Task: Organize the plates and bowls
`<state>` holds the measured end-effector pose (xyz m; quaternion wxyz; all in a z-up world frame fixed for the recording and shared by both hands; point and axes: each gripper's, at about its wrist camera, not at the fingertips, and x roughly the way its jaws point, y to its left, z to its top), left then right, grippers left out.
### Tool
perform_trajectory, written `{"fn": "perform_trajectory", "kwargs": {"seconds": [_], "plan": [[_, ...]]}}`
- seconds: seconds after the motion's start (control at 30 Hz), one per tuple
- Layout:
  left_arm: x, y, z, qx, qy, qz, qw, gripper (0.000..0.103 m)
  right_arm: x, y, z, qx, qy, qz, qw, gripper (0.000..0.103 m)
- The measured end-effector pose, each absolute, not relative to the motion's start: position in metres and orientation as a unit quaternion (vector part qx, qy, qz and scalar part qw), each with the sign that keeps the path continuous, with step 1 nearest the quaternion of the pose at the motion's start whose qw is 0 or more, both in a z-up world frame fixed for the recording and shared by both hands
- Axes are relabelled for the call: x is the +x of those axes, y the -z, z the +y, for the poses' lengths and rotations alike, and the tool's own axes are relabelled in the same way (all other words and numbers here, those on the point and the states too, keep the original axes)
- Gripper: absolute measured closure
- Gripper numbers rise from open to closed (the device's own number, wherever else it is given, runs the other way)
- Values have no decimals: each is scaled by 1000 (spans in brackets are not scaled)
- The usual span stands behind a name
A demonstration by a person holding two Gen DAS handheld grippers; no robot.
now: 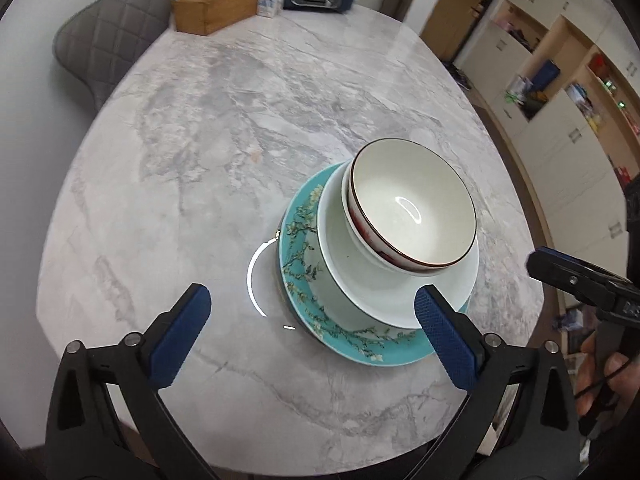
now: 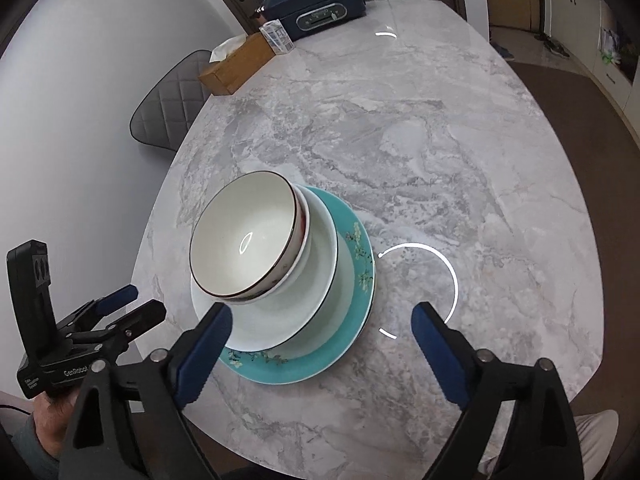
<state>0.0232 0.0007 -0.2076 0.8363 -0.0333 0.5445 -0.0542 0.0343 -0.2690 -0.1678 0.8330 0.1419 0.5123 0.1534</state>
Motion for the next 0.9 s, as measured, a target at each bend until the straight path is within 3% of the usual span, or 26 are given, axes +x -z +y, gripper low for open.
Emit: {"fn": "perform_trajectory", "kwargs": {"seconds": [0.6, 0.9], "plan": [[-74, 114, -39, 16, -39, 463, 885, 0, -39, 67, -256, 50, -102, 422, 900, 0], [-82, 109, -21, 67, -49, 494, 866, 1, -68, 49, -227, 41, -59, 401, 913, 0]]}}
